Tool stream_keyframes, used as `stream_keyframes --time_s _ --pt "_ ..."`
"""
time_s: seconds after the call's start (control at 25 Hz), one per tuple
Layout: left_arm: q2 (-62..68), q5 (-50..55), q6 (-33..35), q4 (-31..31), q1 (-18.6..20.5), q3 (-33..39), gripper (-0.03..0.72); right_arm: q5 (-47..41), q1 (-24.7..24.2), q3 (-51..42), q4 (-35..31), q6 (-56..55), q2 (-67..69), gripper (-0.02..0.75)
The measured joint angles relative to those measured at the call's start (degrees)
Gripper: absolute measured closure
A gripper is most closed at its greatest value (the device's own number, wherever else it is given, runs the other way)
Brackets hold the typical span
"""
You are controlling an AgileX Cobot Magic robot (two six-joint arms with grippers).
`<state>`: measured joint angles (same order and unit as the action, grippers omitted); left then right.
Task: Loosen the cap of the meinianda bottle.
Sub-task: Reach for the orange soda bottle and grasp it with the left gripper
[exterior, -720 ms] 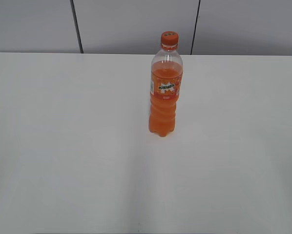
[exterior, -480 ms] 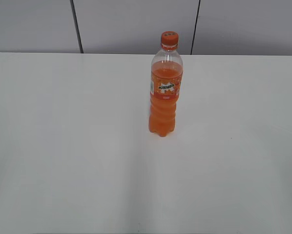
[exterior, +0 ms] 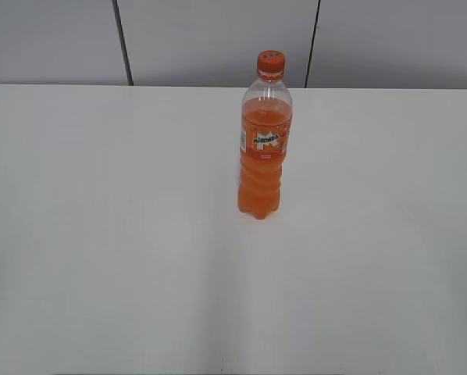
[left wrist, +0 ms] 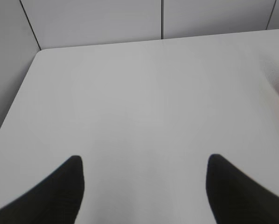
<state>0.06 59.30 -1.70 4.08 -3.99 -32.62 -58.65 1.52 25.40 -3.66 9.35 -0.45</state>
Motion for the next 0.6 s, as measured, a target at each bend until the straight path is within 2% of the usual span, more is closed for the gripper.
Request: stream_keyframes --time_s 0.6 --pt "0.0 0.0 0.0 0.0 0.0 0.0 0.189 0.0 0.0 0.0 0.0 0.0 0.0 0.296"
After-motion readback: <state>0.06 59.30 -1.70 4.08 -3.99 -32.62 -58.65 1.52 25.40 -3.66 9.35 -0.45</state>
